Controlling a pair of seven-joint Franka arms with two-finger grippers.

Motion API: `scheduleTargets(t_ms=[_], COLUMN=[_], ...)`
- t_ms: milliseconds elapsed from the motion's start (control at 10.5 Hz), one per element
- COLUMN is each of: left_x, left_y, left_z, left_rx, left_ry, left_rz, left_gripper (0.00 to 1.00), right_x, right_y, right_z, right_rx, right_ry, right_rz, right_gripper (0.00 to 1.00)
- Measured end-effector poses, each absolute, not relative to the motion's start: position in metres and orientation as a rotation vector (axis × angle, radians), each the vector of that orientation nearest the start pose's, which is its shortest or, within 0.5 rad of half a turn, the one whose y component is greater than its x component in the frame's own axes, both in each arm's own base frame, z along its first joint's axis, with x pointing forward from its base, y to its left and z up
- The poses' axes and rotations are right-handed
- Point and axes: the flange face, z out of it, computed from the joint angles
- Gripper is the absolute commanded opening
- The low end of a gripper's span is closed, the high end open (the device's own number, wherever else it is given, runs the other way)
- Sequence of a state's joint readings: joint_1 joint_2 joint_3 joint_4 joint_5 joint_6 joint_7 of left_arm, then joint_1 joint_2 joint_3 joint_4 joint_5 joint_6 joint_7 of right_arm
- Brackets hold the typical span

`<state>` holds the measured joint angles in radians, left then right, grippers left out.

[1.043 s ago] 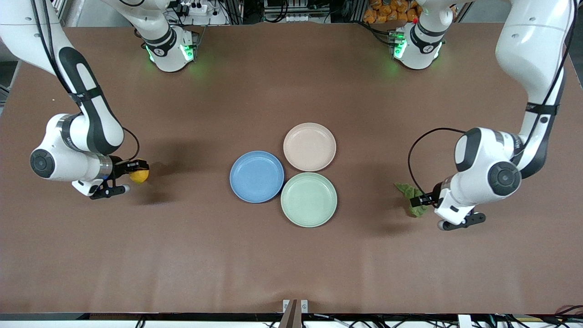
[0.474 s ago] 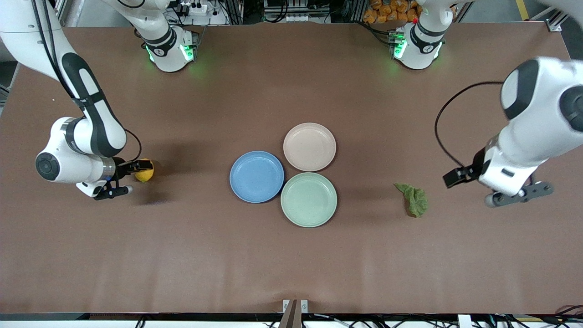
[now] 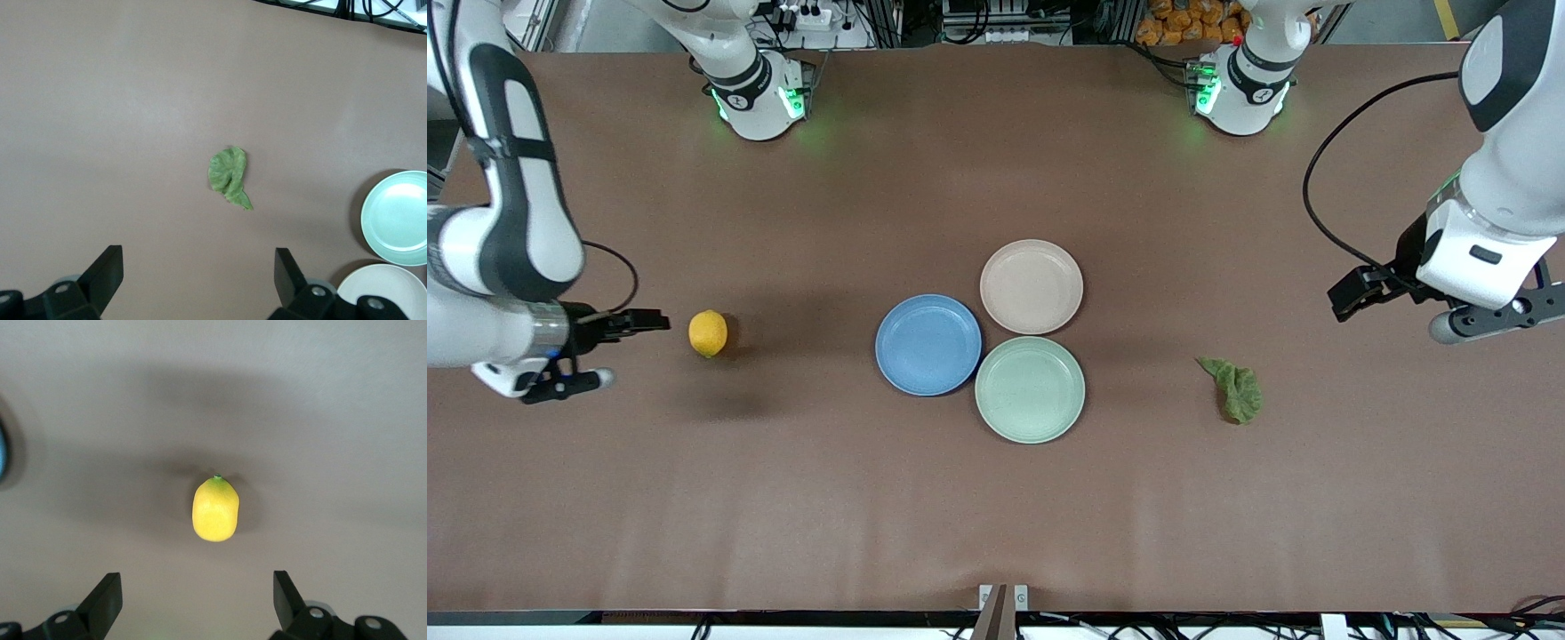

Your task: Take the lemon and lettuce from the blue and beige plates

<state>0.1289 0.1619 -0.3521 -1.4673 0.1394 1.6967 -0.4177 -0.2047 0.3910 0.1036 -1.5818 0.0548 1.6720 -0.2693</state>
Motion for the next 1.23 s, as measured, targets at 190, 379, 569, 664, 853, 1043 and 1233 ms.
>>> scheduleTargets(t_ms=[190, 379, 569, 664, 853, 1043, 1233], left_x=[0.596, 0.589, 0.587, 0.586, 0.586, 0.583, 0.578], left_y=[-0.093, -0.076, -0.067, -0.066, -0.063, -0.057, -0.056], left_z=[0.614, 0.625, 0.628, 0.627, 0.626, 0.628, 0.633], left_rx=[-3.091, -3.105, -3.110, -3.123, -3.124, -3.123, -3.121], left_ry=[-0.239, -0.210, -0.168, -0.169, -0.177, -0.192, -0.194], left_rz=[-0.167, -0.145, -0.135, -0.124, -0.108, -0.092, -0.087], left_gripper=[1.00, 1.00, 1.00, 1.00, 1.00, 1.00, 1.00], right_x=[0.636, 0.630, 0.610, 0.599, 0.580, 0.573, 0.574], right_y=[-0.060, -0.038, -0.009, 0.003, 0.018, 0.023, 0.022], right_z=[0.450, 0.512, 0.572, 0.596, 0.632, 0.645, 0.644], right_rx=[-2.989, -3.032, -3.059, -3.066, -3.114, -3.136, -3.139], right_ry=[-0.081, 0.087, 0.206, 0.233, 0.216, 0.214, 0.216], right_rz=[0.389, 0.297, 0.178, 0.132, 0.043, 0.004, -0.008], right_gripper=[1.00, 1.00, 1.00, 1.00, 1.00, 1.00, 1.00])
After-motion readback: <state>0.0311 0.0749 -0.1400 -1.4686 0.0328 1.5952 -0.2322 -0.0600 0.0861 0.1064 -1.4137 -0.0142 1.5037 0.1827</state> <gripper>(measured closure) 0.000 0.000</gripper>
